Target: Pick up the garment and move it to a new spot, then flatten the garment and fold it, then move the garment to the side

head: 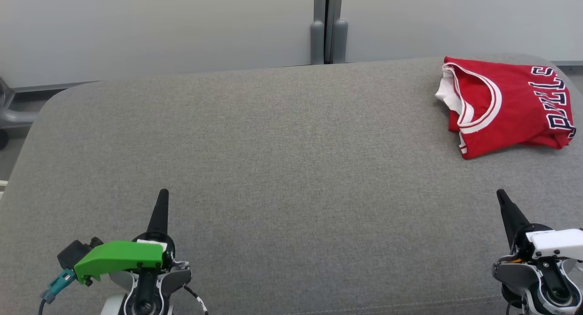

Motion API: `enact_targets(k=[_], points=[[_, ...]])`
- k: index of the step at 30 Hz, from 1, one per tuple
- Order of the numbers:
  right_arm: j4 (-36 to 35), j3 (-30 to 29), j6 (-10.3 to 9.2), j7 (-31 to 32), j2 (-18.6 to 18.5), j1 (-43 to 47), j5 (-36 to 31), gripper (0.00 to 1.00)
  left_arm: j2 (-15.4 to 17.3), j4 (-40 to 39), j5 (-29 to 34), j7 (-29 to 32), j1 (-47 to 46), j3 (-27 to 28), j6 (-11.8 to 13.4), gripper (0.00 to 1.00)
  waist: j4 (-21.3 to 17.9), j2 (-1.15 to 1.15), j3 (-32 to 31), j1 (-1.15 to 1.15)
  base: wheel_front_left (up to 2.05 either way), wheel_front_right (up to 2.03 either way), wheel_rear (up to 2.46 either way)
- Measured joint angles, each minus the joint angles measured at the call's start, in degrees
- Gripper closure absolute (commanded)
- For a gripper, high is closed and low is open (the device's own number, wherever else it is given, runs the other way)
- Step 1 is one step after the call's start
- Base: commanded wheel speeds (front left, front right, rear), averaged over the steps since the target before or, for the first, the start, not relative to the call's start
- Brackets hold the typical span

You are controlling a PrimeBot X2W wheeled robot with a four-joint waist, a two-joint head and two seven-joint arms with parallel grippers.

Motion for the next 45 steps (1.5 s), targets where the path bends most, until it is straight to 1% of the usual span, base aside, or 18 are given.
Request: enact_targets(k=[15,28,45], points=[[-0.03,-1.98,0.00,1.94,-0.05,-0.23,5.65,1.00,-1.03,-0.08,-4.35,0.80,-0.61,1.20,-1.36,1.00,-0.29,0.00,0.15,0.00,0.00,0.00,0.00],[-0.08,-3.55,0.00,3.42,-0.10,-0.57,10.15,1.00,-2.00,-0.12,-7.79,1.55,-1.09,2.30,-2.07,1.00,-0.54,0.00,0.27,0.00,0.00,0.00,0.00],[-0.09,-3.60,0.00,3.43,-0.10,-0.62,10.27,1.00,-2.04,-0.14,-7.91,1.56,-1.23,2.32,-2.16,1.00,-0.54,0.00,0.27,0.00,0.00,0.00,0.00]])
